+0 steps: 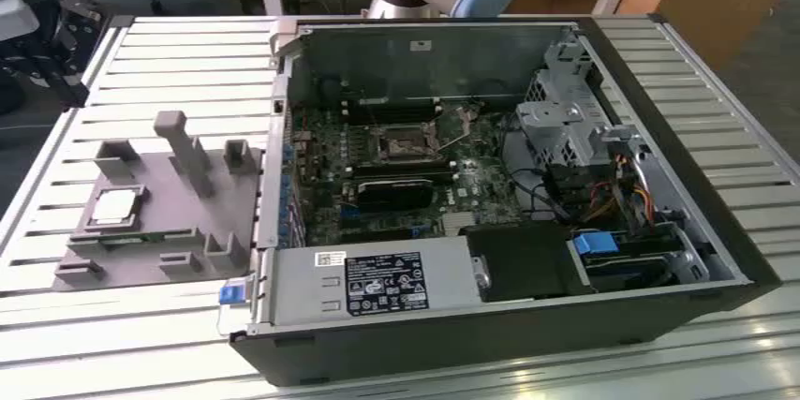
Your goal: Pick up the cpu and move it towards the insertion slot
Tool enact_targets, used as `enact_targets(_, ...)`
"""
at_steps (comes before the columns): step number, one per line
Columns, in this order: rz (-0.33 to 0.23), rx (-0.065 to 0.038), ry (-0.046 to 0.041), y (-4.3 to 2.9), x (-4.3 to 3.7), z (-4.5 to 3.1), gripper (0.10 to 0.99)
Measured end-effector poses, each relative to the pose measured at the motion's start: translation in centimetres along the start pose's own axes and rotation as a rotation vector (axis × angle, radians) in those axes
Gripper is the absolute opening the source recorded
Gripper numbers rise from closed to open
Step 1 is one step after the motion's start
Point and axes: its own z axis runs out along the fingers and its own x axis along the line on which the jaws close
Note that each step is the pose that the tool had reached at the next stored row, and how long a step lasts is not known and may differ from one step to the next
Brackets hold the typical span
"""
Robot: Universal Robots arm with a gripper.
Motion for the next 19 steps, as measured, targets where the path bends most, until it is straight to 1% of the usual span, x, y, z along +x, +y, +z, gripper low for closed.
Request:
enact_targets(10, 0.000, 0.000, -0.0001, 0.00, 0.00, 0.06, 0.102)
enact_targets(15, 0.000, 0.000, -0.0025, -0.02, 0.06, 0.49, 0.102)
enact_targets(19, 0.000, 0.000, -0.0040, -0.04, 0.12, 1.04, 0.102)
